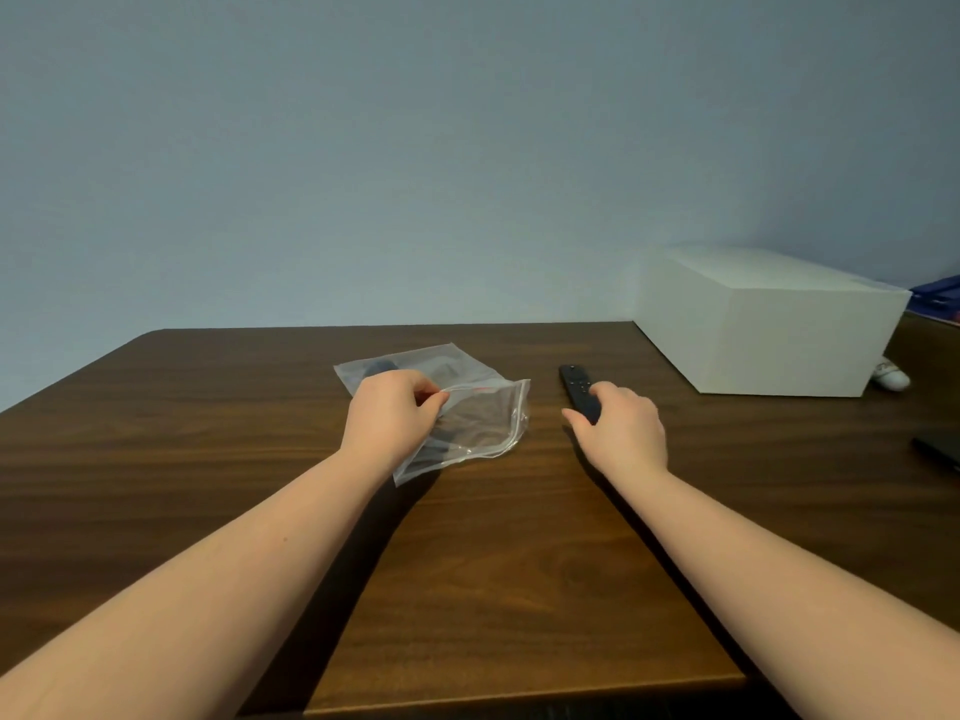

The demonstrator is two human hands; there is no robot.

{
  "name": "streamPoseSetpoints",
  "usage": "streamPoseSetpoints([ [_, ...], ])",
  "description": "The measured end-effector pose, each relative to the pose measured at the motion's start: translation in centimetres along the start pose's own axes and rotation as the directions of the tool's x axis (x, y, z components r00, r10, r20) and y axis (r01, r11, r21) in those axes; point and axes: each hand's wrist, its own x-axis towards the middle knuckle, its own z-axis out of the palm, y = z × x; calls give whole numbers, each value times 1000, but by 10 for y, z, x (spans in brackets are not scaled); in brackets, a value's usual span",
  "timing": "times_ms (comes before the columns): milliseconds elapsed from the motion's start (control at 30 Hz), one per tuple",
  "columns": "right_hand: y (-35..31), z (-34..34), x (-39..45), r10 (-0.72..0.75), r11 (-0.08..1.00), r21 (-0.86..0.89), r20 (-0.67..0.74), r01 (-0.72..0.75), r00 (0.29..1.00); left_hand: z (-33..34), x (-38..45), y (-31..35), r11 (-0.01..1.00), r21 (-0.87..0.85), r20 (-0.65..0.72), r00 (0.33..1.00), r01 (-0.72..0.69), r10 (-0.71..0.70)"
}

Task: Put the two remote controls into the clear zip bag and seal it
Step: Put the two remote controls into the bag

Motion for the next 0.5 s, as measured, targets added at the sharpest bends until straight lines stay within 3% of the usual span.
streamPoseSetpoints([
  [100,3,2,1,92,994,-74,86,-86,992,0,1,0,1000,3,5,1000,0,0],
  [233,2,3,4,136,990,-42,67,-134,988,0,-1,-2,1000,8,45,999,-7,6],
  [333,1,-3,2,152,978,144,26,-154,988,-1,-1,-2,1000,15,52,999,0,0],
  [500,-11,-36,-19,67,845,534,-99,-4,993,-4,3,-2,999,15,9,999,39,-39],
])
